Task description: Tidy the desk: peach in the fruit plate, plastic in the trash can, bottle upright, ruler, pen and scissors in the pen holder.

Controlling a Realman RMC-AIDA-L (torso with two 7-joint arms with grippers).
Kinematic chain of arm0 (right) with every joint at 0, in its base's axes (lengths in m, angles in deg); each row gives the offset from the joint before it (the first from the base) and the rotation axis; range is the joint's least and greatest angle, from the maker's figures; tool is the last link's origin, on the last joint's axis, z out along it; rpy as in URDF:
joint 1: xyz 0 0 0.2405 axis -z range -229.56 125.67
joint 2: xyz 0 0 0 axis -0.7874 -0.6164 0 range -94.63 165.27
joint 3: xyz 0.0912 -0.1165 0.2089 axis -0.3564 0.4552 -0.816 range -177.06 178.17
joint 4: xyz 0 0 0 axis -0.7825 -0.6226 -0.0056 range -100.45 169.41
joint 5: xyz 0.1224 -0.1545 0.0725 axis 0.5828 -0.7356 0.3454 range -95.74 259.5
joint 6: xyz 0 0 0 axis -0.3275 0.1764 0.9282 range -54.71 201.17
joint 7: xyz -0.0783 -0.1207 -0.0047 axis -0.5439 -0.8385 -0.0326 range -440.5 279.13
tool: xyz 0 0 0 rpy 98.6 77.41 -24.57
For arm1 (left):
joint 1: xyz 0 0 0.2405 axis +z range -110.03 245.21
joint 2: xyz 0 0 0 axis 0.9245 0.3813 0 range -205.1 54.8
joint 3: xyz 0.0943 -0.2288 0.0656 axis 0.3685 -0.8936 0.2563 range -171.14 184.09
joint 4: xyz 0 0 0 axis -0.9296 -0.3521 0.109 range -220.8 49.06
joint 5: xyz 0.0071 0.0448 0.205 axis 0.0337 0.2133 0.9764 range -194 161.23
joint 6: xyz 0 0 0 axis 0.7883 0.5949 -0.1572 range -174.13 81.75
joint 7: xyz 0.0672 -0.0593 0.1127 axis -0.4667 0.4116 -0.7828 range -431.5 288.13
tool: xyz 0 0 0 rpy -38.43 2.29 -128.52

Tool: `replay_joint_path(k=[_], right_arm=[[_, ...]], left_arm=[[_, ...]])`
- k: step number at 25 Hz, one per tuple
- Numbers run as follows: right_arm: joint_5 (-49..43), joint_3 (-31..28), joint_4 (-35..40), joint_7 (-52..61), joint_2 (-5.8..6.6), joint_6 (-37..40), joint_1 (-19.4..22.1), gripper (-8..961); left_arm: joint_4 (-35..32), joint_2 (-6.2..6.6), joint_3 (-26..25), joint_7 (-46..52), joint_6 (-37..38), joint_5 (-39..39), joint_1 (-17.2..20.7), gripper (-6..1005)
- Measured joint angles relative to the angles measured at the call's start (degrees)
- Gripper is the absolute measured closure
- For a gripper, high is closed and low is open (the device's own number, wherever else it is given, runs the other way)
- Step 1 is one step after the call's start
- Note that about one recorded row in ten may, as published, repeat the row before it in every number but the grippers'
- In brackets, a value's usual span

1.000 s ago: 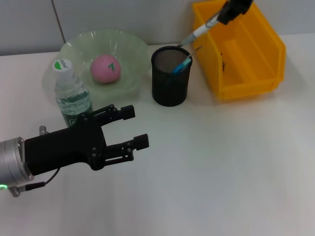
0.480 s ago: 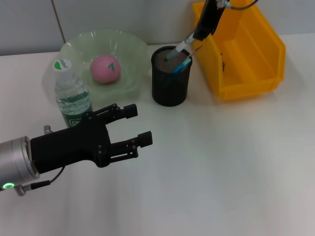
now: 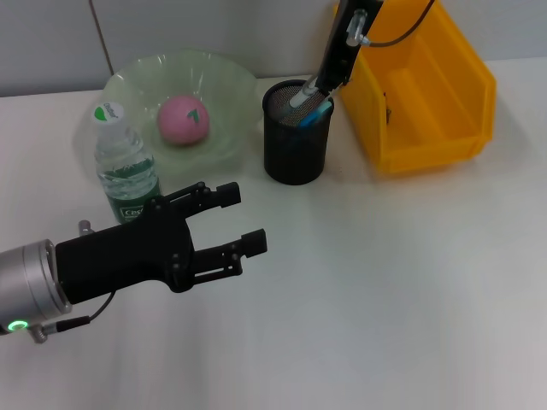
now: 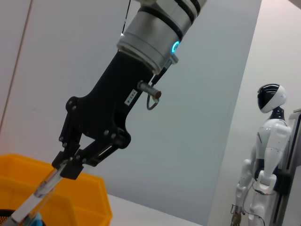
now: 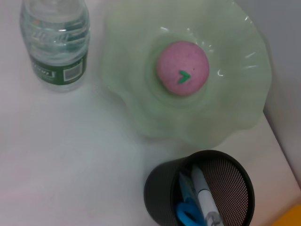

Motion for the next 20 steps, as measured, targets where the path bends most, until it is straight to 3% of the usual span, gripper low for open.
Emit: replay_joint_path(k=[11, 14, 18, 20], right_arm=[[0.0, 4.4, 0.9, 6.2, -0.07, -2.9, 1.1, 745], [0.0, 4.7, 2.4, 6.6, -0.32, -3.2, 2.0, 685], [0.0, 4.7, 9.6, 6.6, -1.47, -3.7, 5.5, 604], [0.8, 4.4, 16.8, 6.6, -2.45, -4.5, 9.4, 564]], left_arm=[[0.0, 0.00, 0.0, 0.1, 0.1, 0.0, 0.3, 197], [0.0, 0.00, 0.0, 0.2, 0.3, 0.0, 0.3, 197], [0.0, 0.00, 0.0, 0.3, 0.3, 0.0, 0.2, 197], [0.0, 0.01, 0.0, 0.3, 0.4, 0.0, 0.2, 197]])
